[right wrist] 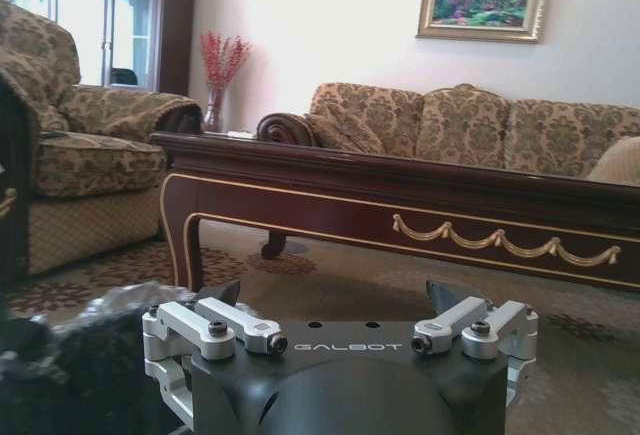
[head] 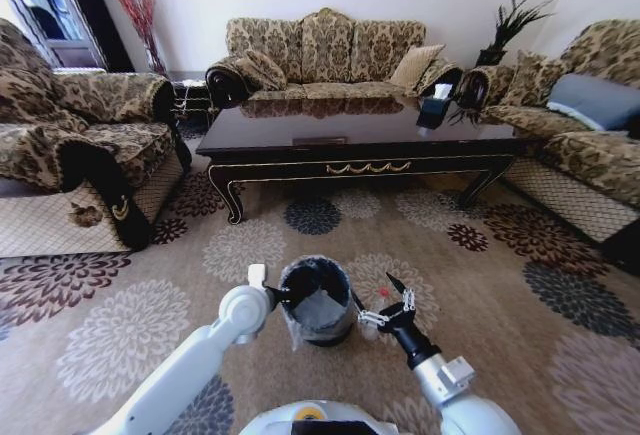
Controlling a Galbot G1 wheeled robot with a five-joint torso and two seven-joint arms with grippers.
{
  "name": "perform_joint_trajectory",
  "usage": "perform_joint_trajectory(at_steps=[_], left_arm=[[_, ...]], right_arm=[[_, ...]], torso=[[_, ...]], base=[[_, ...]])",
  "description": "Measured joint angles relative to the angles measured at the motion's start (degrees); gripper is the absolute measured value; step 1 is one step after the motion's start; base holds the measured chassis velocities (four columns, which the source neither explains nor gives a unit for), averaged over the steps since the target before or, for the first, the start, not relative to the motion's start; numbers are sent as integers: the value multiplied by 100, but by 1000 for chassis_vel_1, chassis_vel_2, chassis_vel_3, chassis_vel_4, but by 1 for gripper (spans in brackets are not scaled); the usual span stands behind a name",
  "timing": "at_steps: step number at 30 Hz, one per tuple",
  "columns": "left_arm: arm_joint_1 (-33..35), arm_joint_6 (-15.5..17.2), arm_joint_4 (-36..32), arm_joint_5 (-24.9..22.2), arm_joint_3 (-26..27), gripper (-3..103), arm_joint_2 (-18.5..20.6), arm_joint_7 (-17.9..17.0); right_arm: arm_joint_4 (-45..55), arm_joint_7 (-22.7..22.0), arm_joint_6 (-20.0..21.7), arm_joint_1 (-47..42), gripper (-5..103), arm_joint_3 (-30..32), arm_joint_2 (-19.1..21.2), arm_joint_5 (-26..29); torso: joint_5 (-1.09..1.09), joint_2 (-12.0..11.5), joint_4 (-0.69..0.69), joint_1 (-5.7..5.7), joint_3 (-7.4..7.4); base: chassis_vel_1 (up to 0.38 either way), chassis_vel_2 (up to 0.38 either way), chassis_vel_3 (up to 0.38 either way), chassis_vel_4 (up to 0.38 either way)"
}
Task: Move to the front of the table and pick up the trash from the floor, then place it into the trash bin.
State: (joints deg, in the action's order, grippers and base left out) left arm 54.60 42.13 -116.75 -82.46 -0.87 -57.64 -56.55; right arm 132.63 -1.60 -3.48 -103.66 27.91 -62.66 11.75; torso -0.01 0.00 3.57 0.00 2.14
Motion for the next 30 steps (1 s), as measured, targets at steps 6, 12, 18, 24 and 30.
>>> perform_joint_trajectory(at_steps=[6, 12, 18, 24, 30], left_arm=[[287, 0, -94, -3, 364, 0, 193, 54], [641, 0, -225, 9, 705, 0, 416, 80], [889, 0, -301, 78, 925, 0, 492, 96], [925, 0, -329, 101, 930, 0, 524, 97], [916, 0, -345, 75, 879, 0, 573, 98]], right_arm=[[-374, -589, 510, 597, 100, 9, 131, 616], [-1109, -1542, 1678, 1622, 100, -192, 319, 1654], [-1999, -2088, 2251, 2451, 100, -470, 453, 2206], [-2572, -2541, 2843, 2997, 100, -730, 379, 2481], [-3268, -2777, 3182, 3284, 100, -841, 137, 2522]], torso=[[1, 0, 3, 0, 0], [1, 0, -2, 0, 0], [2, 0, 0, 0, 1], [1, 0, 0, 0, 1], [1, 0, 1, 0, 1]], base=[[0, 0, 0, 0], [0, 0, 0, 0], [0, 0, 0, 0], [0, 0, 0, 0], [0, 0, 0, 0]])
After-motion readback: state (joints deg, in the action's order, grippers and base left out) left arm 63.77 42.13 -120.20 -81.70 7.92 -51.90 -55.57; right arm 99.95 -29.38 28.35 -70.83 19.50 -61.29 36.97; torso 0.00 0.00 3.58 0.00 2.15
